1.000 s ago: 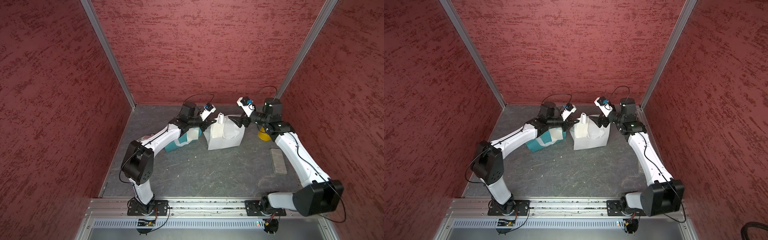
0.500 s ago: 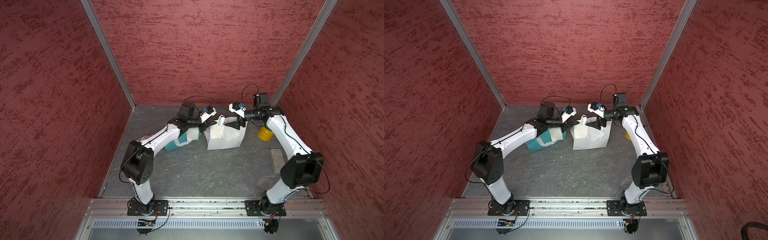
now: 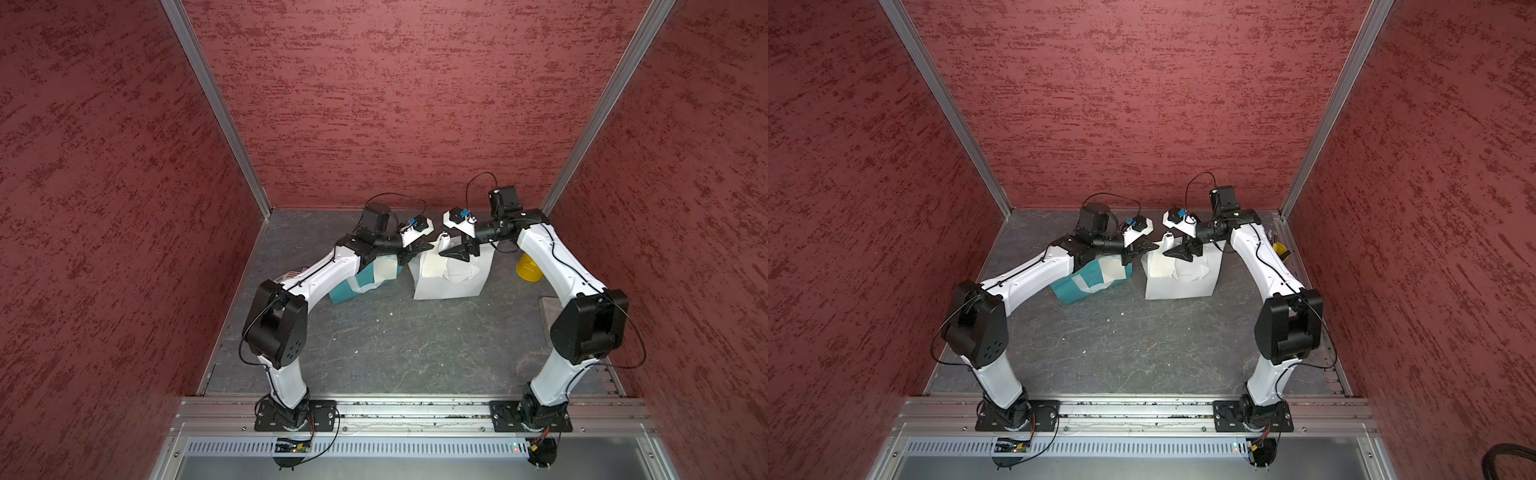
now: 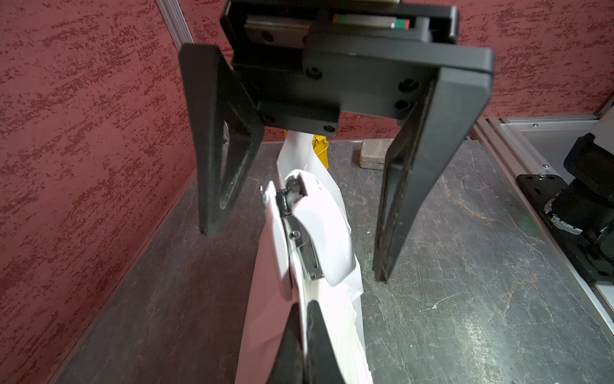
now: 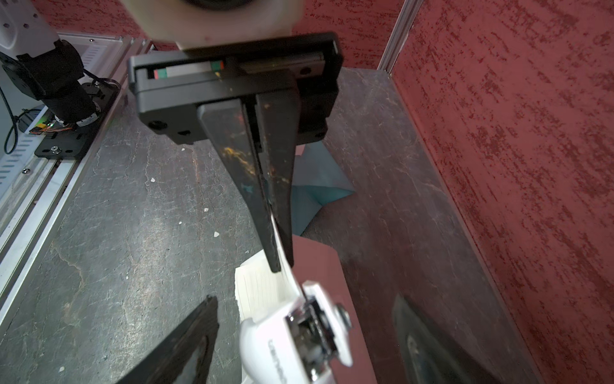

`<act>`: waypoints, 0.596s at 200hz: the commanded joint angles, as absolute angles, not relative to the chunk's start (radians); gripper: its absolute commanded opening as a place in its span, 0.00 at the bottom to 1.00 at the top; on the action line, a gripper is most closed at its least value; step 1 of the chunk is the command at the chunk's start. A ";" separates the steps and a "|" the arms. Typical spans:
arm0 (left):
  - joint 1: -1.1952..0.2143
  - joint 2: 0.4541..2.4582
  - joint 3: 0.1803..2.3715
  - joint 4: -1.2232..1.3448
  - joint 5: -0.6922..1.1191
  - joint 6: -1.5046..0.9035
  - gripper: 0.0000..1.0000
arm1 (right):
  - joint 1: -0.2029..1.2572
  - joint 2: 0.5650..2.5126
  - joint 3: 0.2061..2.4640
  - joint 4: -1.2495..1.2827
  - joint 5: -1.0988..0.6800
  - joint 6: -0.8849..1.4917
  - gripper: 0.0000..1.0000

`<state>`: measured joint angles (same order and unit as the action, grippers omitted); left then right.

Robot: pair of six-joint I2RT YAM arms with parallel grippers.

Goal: Staple the receipts to the bags
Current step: Staple the receipt to the takeout bag.

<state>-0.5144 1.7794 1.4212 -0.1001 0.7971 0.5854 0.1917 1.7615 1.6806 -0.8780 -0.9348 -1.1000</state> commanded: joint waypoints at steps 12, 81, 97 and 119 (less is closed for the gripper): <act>-0.515 1.798 1.438 -0.139 0.822 0.621 0.00 | 0.208 1.789 1.727 -0.930 -0.883 -1.103 0.82; -0.514 1.810 1.444 -0.151 0.828 0.626 0.00 | 0.222 1.810 1.733 -0.944 -0.872 -1.115 0.67; -0.515 1.811 1.446 -0.153 0.828 0.626 0.00 | 0.222 1.809 1.729 -0.943 -0.879 -1.117 0.57; -0.515 1.814 1.445 -0.152 0.830 0.624 0.00 | 0.224 1.809 1.726 -0.943 -0.877 -1.116 0.31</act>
<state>-0.5129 1.7824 1.4261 -0.1131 0.8085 0.6109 0.2192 1.7992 1.7069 -0.9321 -0.8852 -1.1133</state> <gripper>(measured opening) 0.060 0.424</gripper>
